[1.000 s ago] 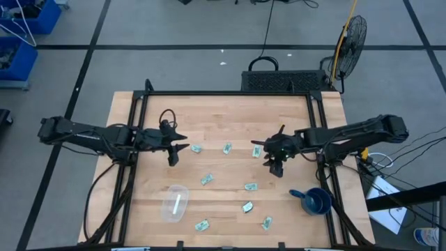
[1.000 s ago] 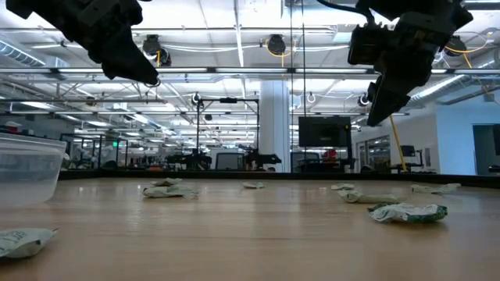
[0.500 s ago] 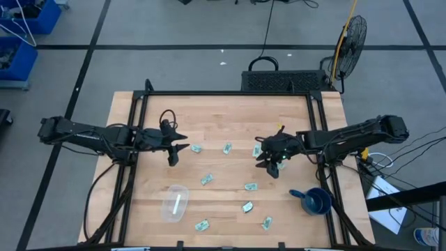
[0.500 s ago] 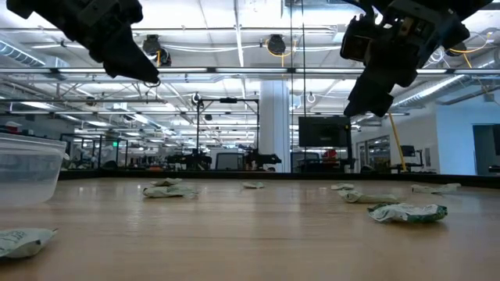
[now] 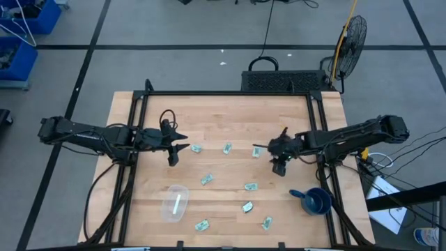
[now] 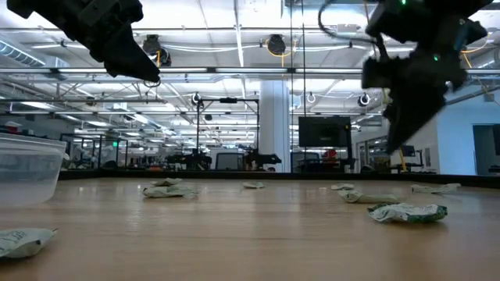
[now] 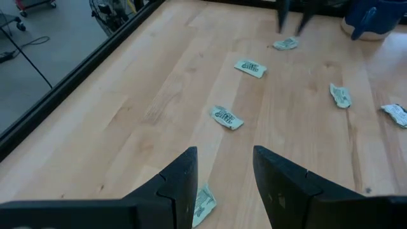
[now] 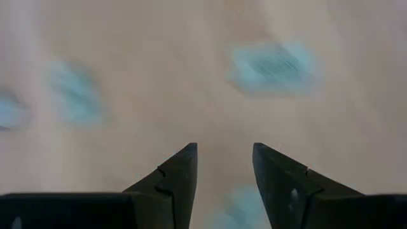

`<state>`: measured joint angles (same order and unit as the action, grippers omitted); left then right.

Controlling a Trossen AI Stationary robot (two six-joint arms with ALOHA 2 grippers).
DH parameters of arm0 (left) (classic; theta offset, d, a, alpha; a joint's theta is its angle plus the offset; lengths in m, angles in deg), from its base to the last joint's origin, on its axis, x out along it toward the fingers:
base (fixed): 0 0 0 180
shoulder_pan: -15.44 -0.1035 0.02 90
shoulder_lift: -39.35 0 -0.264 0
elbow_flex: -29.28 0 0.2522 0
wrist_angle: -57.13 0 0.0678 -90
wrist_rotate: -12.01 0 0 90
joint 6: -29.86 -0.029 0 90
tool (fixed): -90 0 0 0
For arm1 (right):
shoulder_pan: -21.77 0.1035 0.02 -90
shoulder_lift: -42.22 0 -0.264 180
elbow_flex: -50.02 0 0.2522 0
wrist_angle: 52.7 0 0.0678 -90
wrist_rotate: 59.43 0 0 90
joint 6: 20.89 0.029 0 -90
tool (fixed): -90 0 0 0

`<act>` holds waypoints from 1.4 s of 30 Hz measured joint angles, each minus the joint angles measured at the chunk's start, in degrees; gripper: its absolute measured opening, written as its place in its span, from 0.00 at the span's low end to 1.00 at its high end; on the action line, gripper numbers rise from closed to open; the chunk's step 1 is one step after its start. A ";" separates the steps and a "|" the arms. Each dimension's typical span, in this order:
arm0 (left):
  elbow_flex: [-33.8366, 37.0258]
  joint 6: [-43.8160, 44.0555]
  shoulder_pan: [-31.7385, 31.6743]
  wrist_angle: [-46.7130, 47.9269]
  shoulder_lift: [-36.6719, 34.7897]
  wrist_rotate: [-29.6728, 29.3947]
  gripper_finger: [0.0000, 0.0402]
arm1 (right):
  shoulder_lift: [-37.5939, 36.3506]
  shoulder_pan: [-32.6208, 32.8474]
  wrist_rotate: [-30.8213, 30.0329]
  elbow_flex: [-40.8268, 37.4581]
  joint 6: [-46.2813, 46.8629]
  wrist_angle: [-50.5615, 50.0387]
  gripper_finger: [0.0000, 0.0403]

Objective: Pick and place Stevia / Truvia into bins
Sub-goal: Put the stevia packet into the transparent container

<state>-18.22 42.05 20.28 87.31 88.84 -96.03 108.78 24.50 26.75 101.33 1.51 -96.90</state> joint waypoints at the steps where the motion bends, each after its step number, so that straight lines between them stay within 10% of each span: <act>1: 0.00 0.00 0.00 -0.02 0.00 0.00 0.39 | 0.00 -0.01 -2.72 0.00 1.05 -3.32 0.36; 24: 0.02 -0.50 0.00 -0.41 0.00 -0.04 0.39 | -0.15 0.01 -0.94 -12.51 8.69 7.02 0.35; 42: 0.02 -1.66 0.00 -0.79 0.00 -0.57 0.39 | -0.04 1.82 -0.67 -5.42 -1.56 13.95 0.02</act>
<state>-18.19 40.39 20.28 86.52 88.84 -96.60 108.74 26.33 26.08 95.91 -0.05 -82.95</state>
